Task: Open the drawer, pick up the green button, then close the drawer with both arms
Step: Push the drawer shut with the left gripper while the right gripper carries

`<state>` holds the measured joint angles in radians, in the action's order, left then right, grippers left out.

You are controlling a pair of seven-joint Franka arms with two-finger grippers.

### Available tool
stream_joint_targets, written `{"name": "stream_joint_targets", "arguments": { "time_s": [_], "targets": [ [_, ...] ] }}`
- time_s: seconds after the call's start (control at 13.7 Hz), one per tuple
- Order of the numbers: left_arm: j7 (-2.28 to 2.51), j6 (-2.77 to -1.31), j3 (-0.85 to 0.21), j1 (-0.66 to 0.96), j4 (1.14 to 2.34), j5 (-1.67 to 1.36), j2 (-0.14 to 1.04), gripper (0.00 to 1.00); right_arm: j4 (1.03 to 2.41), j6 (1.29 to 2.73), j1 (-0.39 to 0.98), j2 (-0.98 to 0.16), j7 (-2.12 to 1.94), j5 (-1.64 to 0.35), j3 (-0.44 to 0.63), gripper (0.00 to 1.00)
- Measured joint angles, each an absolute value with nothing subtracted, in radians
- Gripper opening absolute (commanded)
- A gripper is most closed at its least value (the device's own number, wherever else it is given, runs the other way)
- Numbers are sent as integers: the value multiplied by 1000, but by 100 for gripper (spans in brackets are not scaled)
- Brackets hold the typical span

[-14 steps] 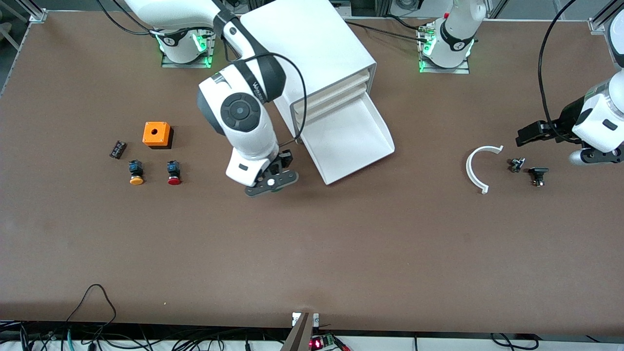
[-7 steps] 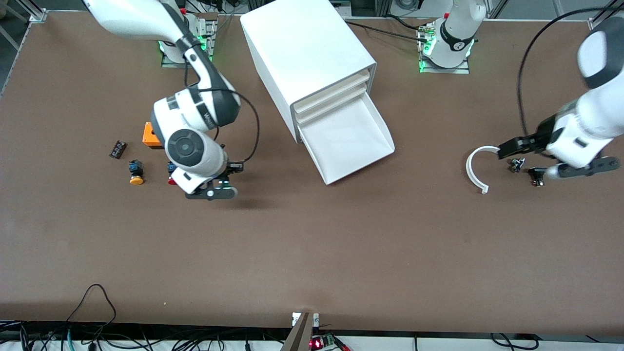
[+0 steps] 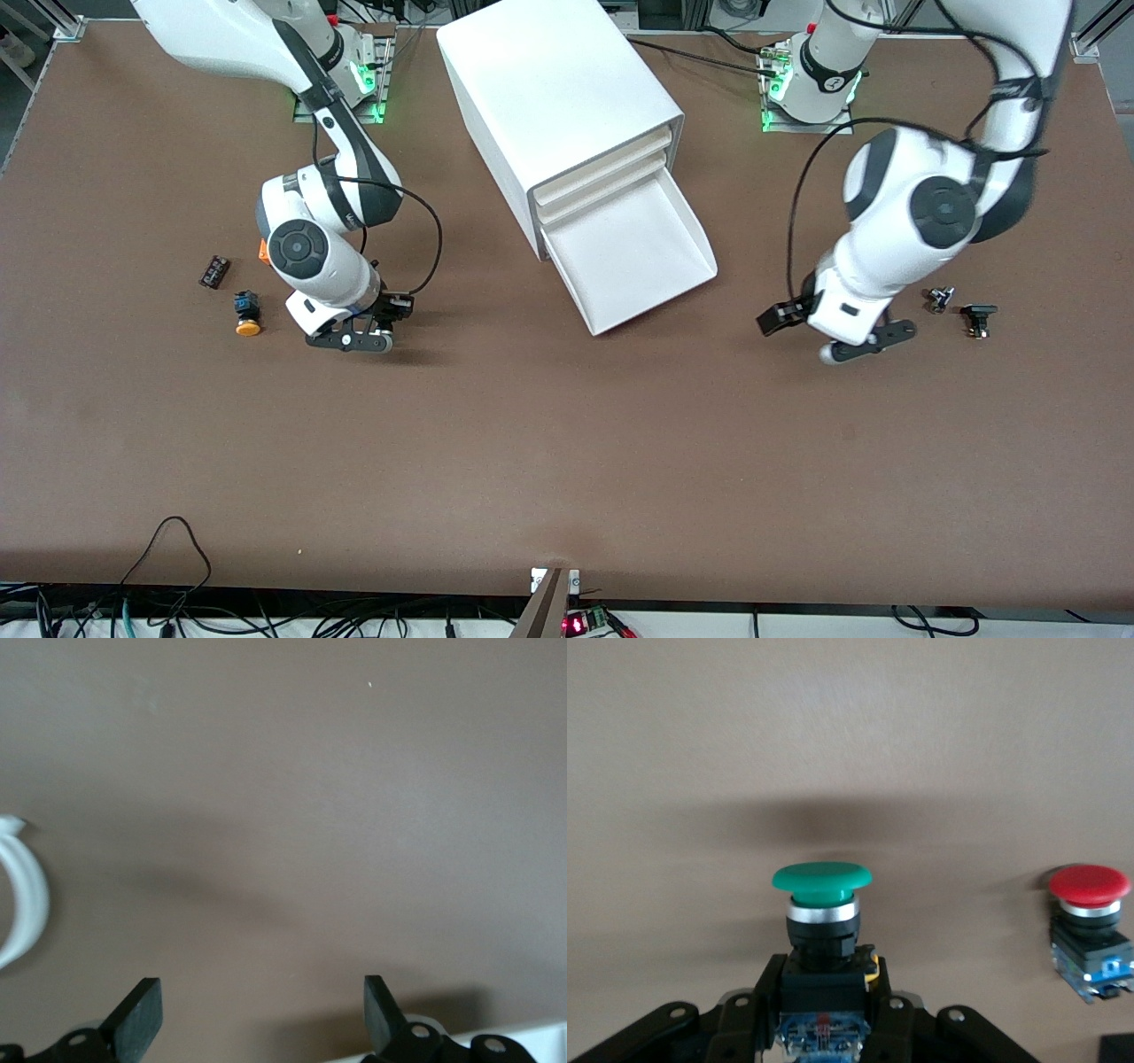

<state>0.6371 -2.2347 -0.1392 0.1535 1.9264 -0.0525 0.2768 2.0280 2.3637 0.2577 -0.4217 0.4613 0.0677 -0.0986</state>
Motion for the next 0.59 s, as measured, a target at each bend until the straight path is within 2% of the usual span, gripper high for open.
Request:
{"name": "stream_joint_targets", "arguments": {
  "time_s": [0.22, 0.29, 0.37, 0.44, 0.59],
  "targets": [
    [730, -2359, -140, 213, 1973, -52, 346, 100, 2137, 2491, 255, -415, 463, 107, -99, 31],
    [745, -2398, -140, 231, 1976, -52, 375, 100, 2164, 2525, 255, -412, 463, 108, -99, 37],
    [768, -2435, -140, 246, 1978, -52, 406, 100, 2187, 2553, 254, -411, 463, 108, -99, 64],
    [790, -2460, -141, 256, 1979, -52, 431, 100, 2202, 2569, 251, -411, 463, 108, -100, 100],
    [815, -2471, -141, 277, 1982, -52, 455, 100, 2209, 2578, 239, -409, 463, 108, -99, 100]
  ]
}}
